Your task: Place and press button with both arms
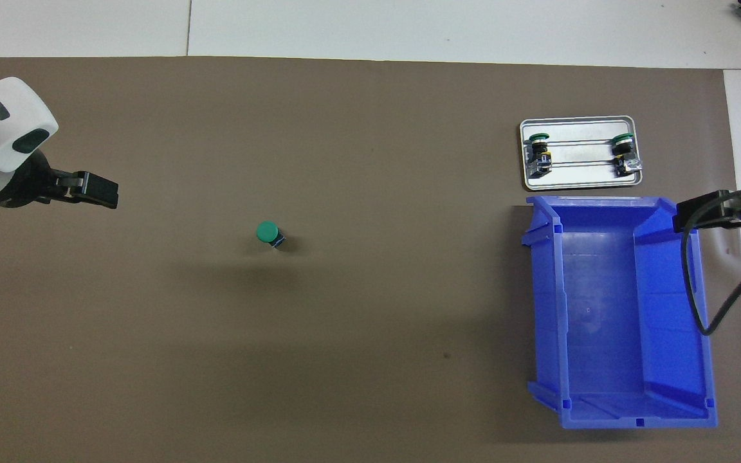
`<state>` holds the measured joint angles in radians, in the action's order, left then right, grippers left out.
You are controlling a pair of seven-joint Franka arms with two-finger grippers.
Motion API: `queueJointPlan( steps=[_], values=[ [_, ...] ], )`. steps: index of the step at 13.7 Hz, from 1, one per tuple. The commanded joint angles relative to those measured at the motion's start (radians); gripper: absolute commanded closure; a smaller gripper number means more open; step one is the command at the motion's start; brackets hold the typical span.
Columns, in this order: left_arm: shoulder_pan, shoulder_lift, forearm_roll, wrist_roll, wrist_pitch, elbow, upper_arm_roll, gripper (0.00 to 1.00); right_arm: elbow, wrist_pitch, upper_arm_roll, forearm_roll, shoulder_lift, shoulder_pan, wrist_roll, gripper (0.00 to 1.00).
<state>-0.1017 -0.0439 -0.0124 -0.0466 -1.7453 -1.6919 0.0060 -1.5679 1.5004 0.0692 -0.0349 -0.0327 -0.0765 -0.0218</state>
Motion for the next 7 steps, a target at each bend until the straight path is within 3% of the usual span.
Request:
queueJointPlan(
  steps=[1, 7],
  values=[
    [-0.004, 0.013, 0.023, -0.001, -0.002, -0.012, 0.006, 0.0, -0.027, 0.012, -0.006, -0.003, -0.024, 0.004, -0.004, 0.0],
    [-0.001, 0.022, 0.022, 0.011, -0.003, -0.009, 0.009, 0.0, -0.027, 0.012, -0.006, -0.003, -0.024, 0.004, -0.004, 0.0]
  ],
)
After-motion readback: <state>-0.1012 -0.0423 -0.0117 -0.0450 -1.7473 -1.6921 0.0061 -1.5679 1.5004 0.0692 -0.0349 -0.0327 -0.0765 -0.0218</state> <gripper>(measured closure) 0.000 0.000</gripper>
